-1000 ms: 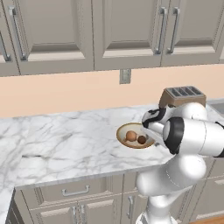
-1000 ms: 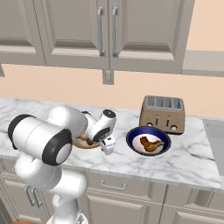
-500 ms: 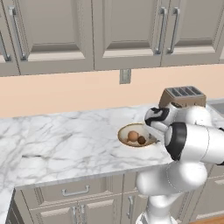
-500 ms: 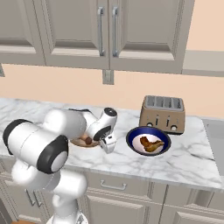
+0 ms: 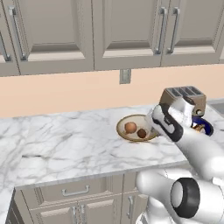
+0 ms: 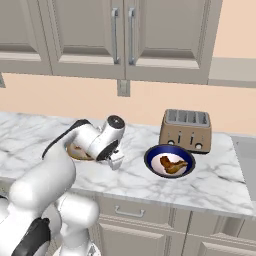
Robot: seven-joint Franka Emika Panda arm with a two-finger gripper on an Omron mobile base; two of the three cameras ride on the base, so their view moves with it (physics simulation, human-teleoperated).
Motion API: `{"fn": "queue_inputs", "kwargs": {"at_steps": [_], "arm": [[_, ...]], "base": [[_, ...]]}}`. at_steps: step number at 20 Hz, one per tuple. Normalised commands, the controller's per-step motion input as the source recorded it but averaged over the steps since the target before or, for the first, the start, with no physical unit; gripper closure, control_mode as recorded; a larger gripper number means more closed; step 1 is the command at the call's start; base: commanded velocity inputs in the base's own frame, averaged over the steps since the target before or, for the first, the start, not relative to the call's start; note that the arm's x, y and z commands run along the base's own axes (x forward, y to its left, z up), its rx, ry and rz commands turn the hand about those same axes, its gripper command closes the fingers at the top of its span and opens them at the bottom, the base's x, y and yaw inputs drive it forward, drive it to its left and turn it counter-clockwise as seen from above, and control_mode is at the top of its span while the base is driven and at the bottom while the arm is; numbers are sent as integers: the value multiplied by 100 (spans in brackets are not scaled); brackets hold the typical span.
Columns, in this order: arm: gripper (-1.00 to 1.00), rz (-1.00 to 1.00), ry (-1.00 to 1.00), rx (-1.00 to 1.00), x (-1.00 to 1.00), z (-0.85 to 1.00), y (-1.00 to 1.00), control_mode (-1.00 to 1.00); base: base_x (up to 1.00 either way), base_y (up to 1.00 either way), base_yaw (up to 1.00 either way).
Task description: Place the bowl with the onion and mushroom on the top shelf of the fridge. Place the bowl with the chicken drumsticks on the second highest shelf of the fridge.
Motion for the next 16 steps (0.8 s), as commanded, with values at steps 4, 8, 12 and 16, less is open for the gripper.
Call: {"fn": "queue_inputs", "kwargs": {"at_steps": [4,8,12,16], "arm": [[100,-1,-7,3,-79,100,33,-100],[100,0,0,9,-100,100,4,-100],[100,0,4,5,-100,78,-6,-100],[100,-1,-1,1,-78,31,-6,-100]], "base": [[0,0,0],[0,0,0],[0,0,0],[0,0,0]]}}
